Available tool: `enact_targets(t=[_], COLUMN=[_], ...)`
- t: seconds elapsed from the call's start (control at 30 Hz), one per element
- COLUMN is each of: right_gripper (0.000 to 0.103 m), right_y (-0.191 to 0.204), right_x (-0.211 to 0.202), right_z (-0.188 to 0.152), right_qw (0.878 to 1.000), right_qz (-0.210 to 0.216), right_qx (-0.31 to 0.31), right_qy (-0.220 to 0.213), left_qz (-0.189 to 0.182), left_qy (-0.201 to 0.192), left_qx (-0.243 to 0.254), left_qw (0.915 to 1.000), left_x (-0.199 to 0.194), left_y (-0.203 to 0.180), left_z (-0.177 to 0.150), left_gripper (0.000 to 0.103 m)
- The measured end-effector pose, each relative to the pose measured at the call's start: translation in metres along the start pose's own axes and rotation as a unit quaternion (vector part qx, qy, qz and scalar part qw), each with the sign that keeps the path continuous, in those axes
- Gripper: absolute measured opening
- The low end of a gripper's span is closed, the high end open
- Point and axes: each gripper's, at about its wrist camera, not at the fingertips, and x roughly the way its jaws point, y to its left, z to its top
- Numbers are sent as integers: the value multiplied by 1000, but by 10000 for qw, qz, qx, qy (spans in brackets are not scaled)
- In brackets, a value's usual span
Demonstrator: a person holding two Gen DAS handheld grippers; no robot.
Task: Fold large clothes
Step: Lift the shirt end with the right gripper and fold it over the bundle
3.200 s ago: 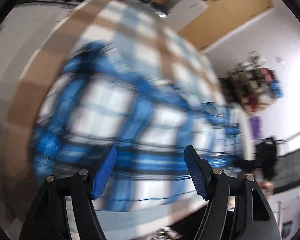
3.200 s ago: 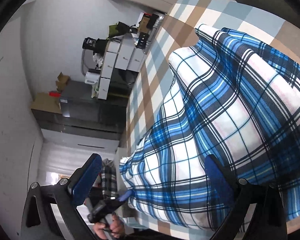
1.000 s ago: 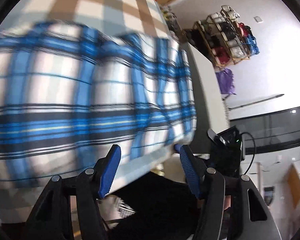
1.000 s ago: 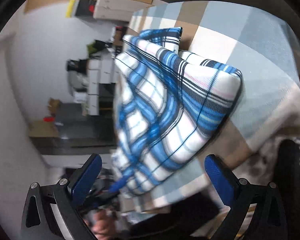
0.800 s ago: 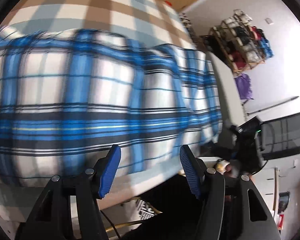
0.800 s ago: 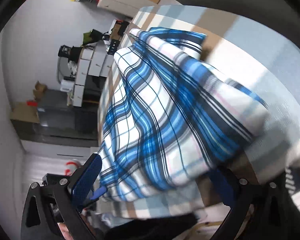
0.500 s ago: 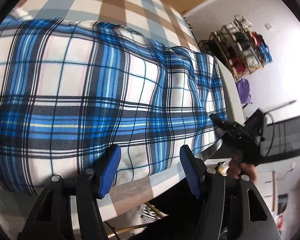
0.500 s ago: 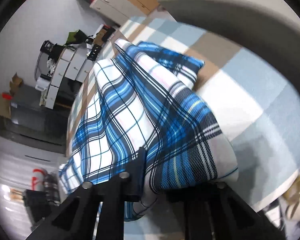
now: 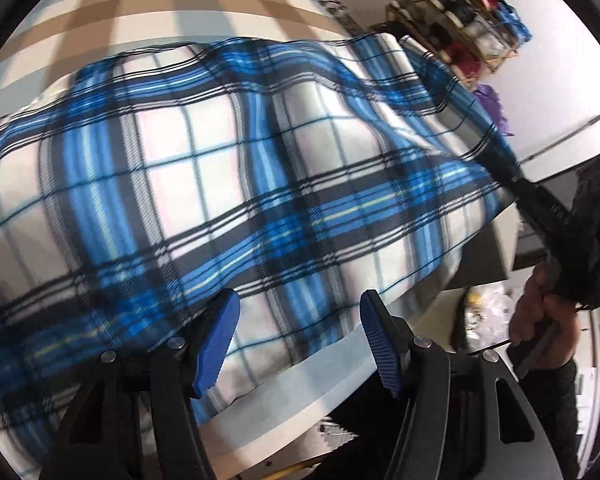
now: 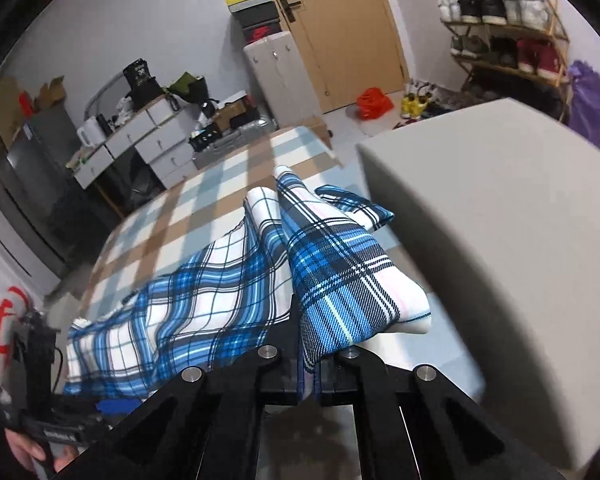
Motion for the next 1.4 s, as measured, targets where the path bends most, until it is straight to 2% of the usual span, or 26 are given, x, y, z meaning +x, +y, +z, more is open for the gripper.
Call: enact_targets(t=[0.17, 0.23, 0.3, 0.4, 0.47, 0.57, 0.67, 0.8, 0.83, 0.97, 1.03, 1.1, 1.2, 1.27, 1.33, 1.4], right_gripper=[3, 3, 3, 3, 3, 3, 3, 3, 3, 3, 3, 3, 3, 3, 3, 3], right_y=[-15, -14, -9, 3, 21, 62, 109, 185, 203, 265, 295, 323, 352, 363, 374, 376], right_x=[-6, -3, 0, -3, -11, -24, -34, -45, -46, -43, -36, -21, 0, 14, 27, 34], right_z=[4, 5, 10, 20, 25, 31, 33, 20, 14, -14, -32, -56, -92, -115, -143, -163], right_qw=[10000, 9999, 10000, 9997, 9990, 9957, 9899, 9729, 9676, 9490, 9399, 9304, 9169, 9078, 8964, 8859], right_qz=[8, 44, 43, 223, 378, 469, 594, 677, 740, 1050, 1257, 1442, 1666, 1728, 1761, 1701], right_qx=[64, 62, 28, 58, -128, -654, -1117, -2039, -2245, -2865, -3108, -3348, -3628, -3817, -4041, -4286], right_qy=[39, 84, 82, -7, -195, -456, -639, -859, -884, -800, -646, -376, 1, 168, 463, 508], left_qz=[-197, 50, 434, 802, 851, 1117, 984, 737, 582, 139, -4, 19, -132, -328, -366, -470], left_qy=[55, 8, -143, -397, -458, -538, -559, -618, -588, -663, -682, -785, -924, -1039, -1091, -1147], left_qx=[41, 64, 77, -16, -220, -423, -642, -764, -807, -1017, -1042, -1028, -1189, -1412, -1517, -1516], left_qw=[9998, 10000, 9989, 9960, 9951, 9914, 9915, 9924, 9933, 9925, 9922, 9916, 9885, 9840, 9817, 9806], left_x=[-7, -23, -44, -75, -88, -98, -99, -106, -103, -104, -109, -120, -141, -154, -162, -170], left_y=[-8, -5, 5, 25, 46, 71, 86, 103, 109, 114, 118, 117, 133, 150, 160, 166], left_z=[-6, -13, -24, -44, -60, -79, -89, -98, -99, -98, -101, -108, -125, -135, -143, -149], left_gripper=[56, 56, 56, 56, 56, 56, 56, 56, 56, 56, 56, 56, 56, 56, 56, 56])
